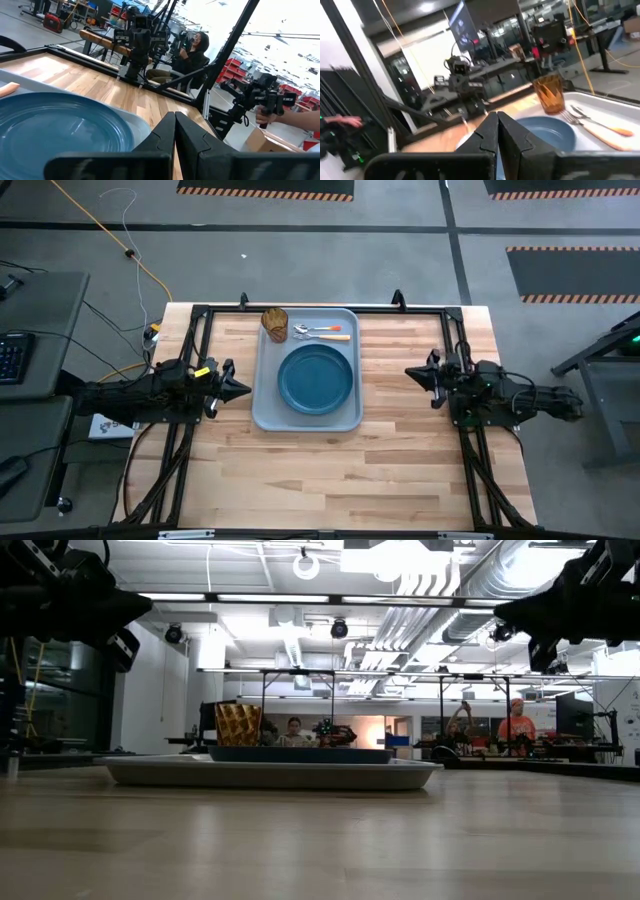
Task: Pick and place plate/cup/fork/spoon on tray
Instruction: Return to Home Position
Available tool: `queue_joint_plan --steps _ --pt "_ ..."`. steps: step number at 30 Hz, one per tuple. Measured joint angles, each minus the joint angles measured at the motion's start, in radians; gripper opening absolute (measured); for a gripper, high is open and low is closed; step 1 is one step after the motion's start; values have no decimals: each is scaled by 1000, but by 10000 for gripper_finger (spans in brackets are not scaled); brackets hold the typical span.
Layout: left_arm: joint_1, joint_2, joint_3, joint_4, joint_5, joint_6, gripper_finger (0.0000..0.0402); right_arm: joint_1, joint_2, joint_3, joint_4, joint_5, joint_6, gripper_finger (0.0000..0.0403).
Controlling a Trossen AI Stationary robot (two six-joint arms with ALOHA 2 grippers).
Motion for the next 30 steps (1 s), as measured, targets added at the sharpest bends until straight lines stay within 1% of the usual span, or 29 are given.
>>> queue_joint_plan --steps 7,9,11,13,15,17,21,30 --pt "0 0 0 0 0 0 0 0 3 -4 -25 2 -17 0" --pt "0 0 0 0 0 0 0 0 3 -4 -60 1 -30 0" --pt "0 0 0 0 0 0 0 0 4 -4 -116 0 -3 0" --pt "0 0 0 0 0 0 0 0 15 -3 -128 -31 44 0" --pt "0 0 0 0 0 0 0 0 19 -2 -133 -69 64 0" --pt "0 0 0 1 0 0 0 0 24 -2 -131 -83 49 0" --pt "0 0 0 1 0 0 0 0 24 -2 -131 -84 2 0" --pt "0 0 0 1 0 0 0 0 24 -2 -132 -84 8 0"
